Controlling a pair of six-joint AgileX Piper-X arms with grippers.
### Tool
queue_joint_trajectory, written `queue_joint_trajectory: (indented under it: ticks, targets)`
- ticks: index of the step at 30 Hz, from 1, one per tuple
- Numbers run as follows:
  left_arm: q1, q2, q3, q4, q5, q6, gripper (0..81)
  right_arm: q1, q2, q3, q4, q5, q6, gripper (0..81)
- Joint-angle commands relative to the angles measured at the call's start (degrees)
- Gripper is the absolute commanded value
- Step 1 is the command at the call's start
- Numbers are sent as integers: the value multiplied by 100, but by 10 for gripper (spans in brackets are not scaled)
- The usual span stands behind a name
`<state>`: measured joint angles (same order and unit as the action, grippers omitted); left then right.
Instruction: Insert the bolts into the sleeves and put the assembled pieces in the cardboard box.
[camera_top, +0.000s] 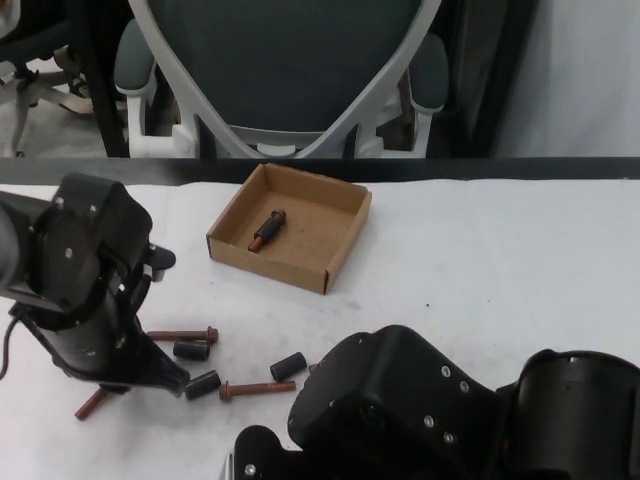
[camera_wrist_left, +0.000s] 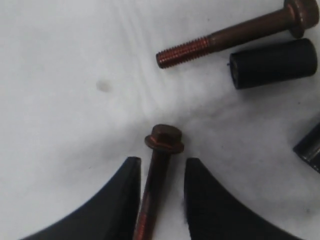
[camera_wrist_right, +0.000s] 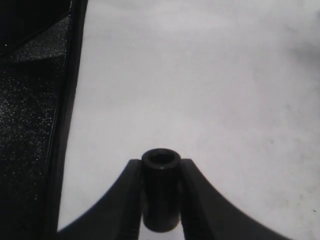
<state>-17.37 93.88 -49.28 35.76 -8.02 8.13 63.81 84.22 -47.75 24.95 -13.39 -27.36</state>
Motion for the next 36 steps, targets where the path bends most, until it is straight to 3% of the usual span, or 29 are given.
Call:
queue_joint_trajectory:
  ticks: [1, 8, 10, 13, 19, 24, 36]
  targets:
    - [14, 310, -35, -127, 1, 54, 291, 16, -87, -10, -82, -62, 93, 2]
    - [14, 666, -35, -295, -137, -27, 274, 35, -170, 283, -258, -62, 152, 2]
    - [14, 664, -35, -365, -136, -32, 200, 57, -263, 578, -677, -62, 347, 2]
    - [14, 664, -35, -422, -136, -129, 6, 61, -475, 1118, -1545, -62, 710, 2]
    - [0, 627, -35, -462, -96, -678, 8, 61, -943, 2293, -3443, -62, 1393, 2]
    - [-146, 233, 307, -880, 322, -1088, 8, 61, -1136, 2867, -4699, 112, 1732, 2]
    - [-589, -2286, 1978, -3175, 1025, -1701, 8, 46, -1133, 2910, -4843, 587, 1756, 2]
